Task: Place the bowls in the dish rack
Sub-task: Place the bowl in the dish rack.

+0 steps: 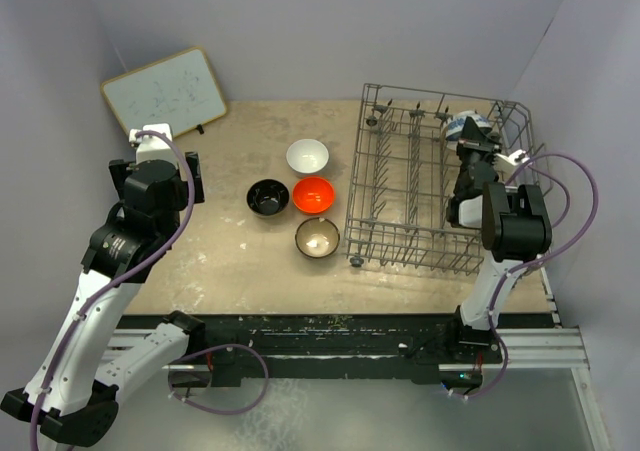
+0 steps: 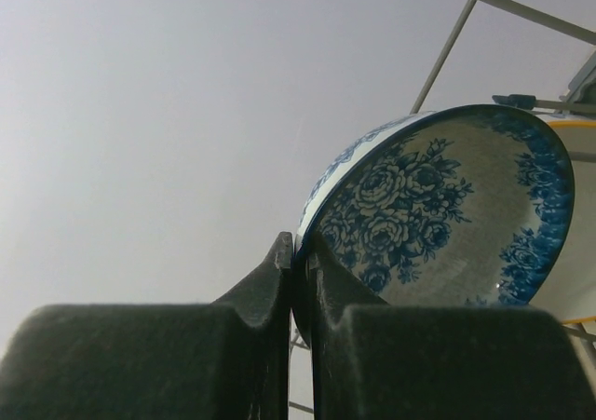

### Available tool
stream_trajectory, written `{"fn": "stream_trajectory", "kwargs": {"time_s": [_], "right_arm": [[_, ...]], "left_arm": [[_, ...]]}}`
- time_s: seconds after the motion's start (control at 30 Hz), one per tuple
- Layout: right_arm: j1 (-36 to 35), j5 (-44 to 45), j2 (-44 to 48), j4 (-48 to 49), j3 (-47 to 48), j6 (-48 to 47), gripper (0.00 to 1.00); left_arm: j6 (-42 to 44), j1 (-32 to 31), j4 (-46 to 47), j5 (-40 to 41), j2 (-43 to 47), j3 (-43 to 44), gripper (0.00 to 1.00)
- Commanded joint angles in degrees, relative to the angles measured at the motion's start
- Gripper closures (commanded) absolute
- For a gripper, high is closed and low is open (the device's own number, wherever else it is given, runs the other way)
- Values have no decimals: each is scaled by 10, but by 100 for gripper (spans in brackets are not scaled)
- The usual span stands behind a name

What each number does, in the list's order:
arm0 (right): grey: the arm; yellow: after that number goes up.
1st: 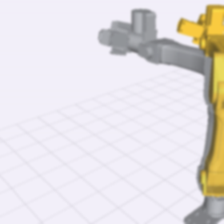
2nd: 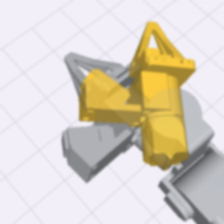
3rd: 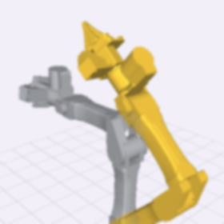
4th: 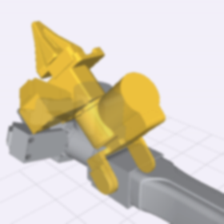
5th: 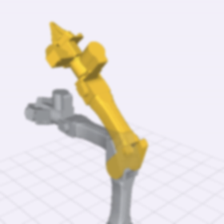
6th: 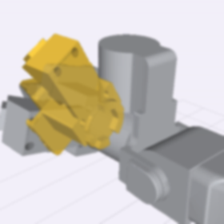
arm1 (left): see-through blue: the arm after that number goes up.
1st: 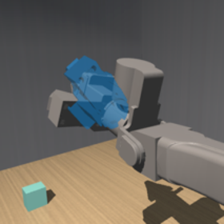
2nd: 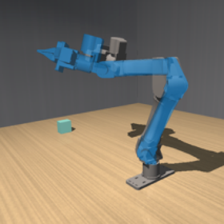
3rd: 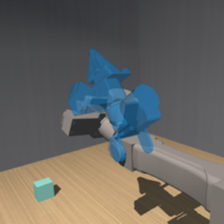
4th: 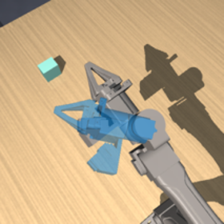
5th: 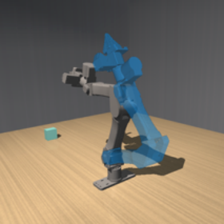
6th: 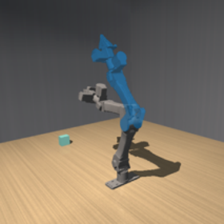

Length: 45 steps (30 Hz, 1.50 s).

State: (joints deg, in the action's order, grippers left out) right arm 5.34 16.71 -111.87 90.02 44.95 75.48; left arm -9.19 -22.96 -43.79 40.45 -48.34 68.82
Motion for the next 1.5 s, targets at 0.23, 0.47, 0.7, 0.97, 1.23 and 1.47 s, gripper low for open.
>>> {"fn": "stream_trajectory", "kwargs": {"time_s": [0.23, 0.47, 0.7, 0.97, 1.23, 1.47], "right_arm": [[-1, -19, 33, -100, -7, 48, 100], [-1, 20, 47, -169, -12, 78, 100], [-1, 70, 87, -248, -18, 85, 99], [0, 133, 124, -268, -34, 69, 99], [0, 118, 95, -260, -22, 84, 80], [0, 103, 113, -237, -26, 71, 58]], "left_arm": [[6, -1, 23, -3, 5, 1, 1], [7, -1, 26, -2, 4, 0, 1], [8, -1, 27, -2, 3, 0, 1], [9, -1, 26, -2, 2, 2, 1], [8, -1, 25, -3, 0, 3, 1], [6, -1, 23, -3, 2, 1, 1]]}}
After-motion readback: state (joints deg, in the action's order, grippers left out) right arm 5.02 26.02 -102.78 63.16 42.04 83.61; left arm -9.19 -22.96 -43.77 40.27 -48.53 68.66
